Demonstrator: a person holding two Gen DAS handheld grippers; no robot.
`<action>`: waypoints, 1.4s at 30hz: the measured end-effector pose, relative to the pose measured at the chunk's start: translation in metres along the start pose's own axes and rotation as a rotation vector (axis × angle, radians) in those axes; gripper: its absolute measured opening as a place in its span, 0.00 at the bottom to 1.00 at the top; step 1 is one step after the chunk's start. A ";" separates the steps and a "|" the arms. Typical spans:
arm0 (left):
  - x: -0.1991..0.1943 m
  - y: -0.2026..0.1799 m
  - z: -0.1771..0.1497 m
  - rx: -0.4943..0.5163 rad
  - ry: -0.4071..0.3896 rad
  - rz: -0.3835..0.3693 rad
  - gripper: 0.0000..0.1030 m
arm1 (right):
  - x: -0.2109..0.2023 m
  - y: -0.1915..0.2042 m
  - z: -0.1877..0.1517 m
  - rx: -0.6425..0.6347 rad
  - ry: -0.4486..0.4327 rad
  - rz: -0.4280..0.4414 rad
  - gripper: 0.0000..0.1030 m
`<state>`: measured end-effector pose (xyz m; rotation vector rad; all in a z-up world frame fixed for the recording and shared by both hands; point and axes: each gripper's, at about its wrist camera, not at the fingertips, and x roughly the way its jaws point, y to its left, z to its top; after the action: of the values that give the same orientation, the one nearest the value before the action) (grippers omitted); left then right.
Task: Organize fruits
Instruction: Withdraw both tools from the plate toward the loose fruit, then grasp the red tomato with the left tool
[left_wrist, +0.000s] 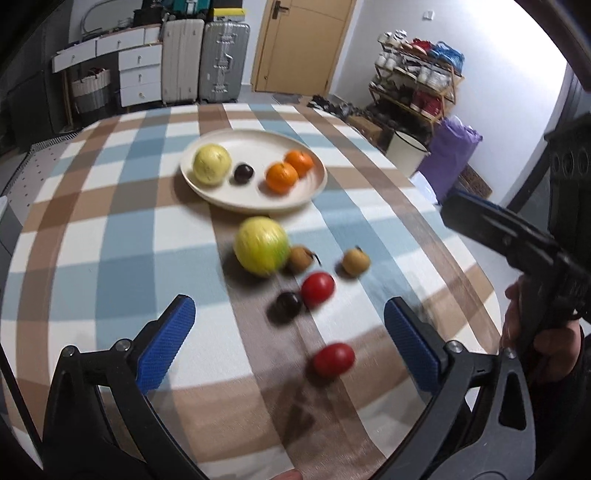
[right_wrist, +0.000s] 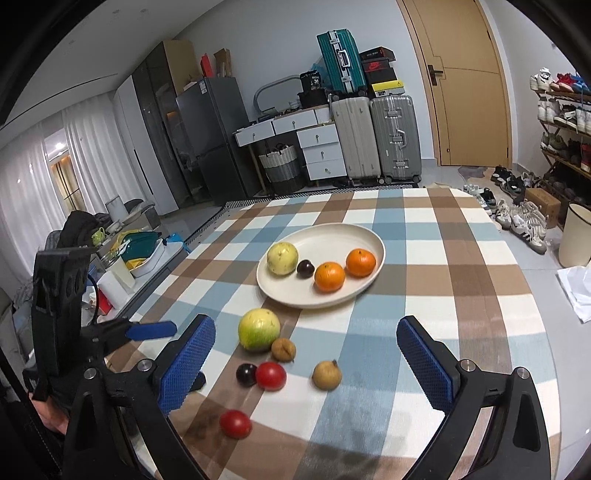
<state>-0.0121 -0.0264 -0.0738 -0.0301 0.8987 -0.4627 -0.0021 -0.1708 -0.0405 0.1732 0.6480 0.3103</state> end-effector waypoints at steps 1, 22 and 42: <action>0.001 -0.003 -0.004 0.004 0.008 -0.010 0.99 | -0.001 0.001 -0.003 0.000 0.002 0.001 0.98; 0.033 -0.025 -0.037 0.044 0.081 0.001 0.94 | -0.014 -0.008 -0.030 0.042 0.028 -0.018 0.98; 0.024 -0.028 -0.040 0.068 0.096 -0.101 0.28 | -0.015 -0.006 -0.031 0.042 0.029 -0.019 0.98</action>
<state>-0.0397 -0.0544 -0.1108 0.0092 0.9786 -0.5929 -0.0306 -0.1794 -0.0577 0.2030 0.6849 0.2819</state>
